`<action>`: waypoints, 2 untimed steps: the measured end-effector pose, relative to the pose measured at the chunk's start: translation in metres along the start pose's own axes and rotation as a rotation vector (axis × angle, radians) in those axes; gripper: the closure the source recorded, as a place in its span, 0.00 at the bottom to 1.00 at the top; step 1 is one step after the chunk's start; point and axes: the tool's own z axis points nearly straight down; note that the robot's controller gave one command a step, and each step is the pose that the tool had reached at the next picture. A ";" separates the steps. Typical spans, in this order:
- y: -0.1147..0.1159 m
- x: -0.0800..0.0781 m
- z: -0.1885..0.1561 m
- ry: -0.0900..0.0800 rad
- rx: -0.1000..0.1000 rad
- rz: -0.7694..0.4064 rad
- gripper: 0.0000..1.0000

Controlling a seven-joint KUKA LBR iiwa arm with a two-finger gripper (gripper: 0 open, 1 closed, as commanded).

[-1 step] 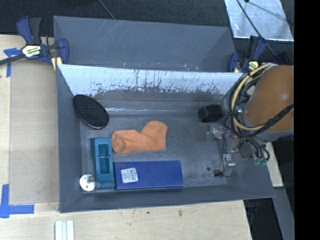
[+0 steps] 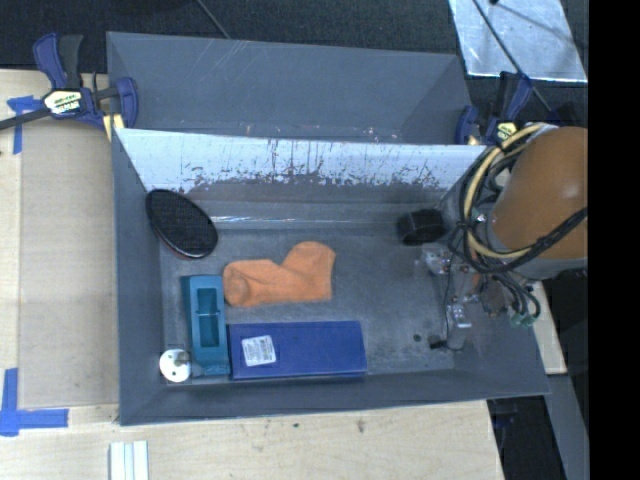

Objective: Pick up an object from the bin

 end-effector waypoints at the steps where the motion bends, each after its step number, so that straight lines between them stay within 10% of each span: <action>1: 0.048 -0.024 0.033 -0.003 0.001 -0.003 0.00; 2: 0.085 -0.032 0.051 0.003 -0.004 0.000 0.00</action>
Offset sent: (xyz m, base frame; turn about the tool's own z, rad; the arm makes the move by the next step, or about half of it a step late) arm 0.0423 0.0474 -0.0553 0.0541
